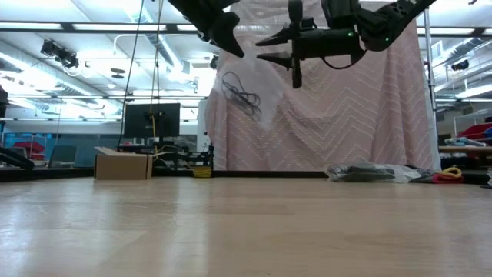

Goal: Sort rubber bands
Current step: Close the transparent zip bag

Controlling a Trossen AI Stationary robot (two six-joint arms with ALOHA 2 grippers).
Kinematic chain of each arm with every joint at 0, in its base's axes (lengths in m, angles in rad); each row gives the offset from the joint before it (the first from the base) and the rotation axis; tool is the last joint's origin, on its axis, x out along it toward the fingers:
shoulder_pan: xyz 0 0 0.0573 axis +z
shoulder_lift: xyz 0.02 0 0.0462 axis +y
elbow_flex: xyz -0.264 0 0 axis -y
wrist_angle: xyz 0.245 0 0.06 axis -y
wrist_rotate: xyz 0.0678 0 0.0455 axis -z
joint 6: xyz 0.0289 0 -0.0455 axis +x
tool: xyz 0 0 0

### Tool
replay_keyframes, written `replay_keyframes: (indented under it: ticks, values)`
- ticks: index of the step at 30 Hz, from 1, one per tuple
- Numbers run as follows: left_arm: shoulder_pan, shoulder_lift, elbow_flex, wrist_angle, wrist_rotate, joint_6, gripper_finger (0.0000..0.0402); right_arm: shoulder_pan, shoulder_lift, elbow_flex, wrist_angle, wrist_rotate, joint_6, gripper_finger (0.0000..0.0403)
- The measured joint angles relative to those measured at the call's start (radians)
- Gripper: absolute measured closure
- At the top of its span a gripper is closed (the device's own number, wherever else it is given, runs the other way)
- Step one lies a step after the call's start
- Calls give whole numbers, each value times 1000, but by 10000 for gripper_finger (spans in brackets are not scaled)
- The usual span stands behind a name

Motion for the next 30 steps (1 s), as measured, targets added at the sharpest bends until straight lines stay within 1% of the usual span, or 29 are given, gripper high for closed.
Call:
replay_keyframes:
  ticks: [3, 5, 7, 9, 11, 14, 17, 19, 22, 24, 27, 30]
  values:
    - [0, -15, 0, -38, 16, -1, 401, -13, 0, 0, -17, -117, -61, 246]
    - [3, -29, 0, -58, 32, -6, 401, -15, -1, 0, -34, -188, -105, 236]
    - [10, -43, 0, -92, 70, -26, 401, -6, -1, 0, -55, -247, -158, 233]
    - [23, -56, 0, -121, 136, -61, 401, 17, -1, 0, -64, -269, -210, 234]
    - [40, -64, 0, -159, 229, -100, 401, 44, -3, 2, -77, -269, -269, 237]
    - [62, -65, 0, -240, 365, -142, 401, 86, -3, 52, -181, -241, -389, 244]
    - [75, -59, 0, -313, 443, -157, 401, 130, -3, 142, -365, -175, -564, 249]
    - [78, -58, -1, -337, 474, -158, 401, 159, -3, 210, -524, -91, -692, 252]
    - [80, -58, -1, -319, 533, -170, 401, 196, -3, 296, -715, 36, -865, 255]
    - [80, -58, -1, -308, 573, -184, 401, 210, -3, 322, -760, 73, -922, 255]
    - [75, -57, -1, -285, 606, -190, 401, 212, -3, 337, -767, 93, -931, 255]
    - [68, -57, -1, -266, 617, -211, 401, 211, -3, 340, -766, 98, -932, 255]
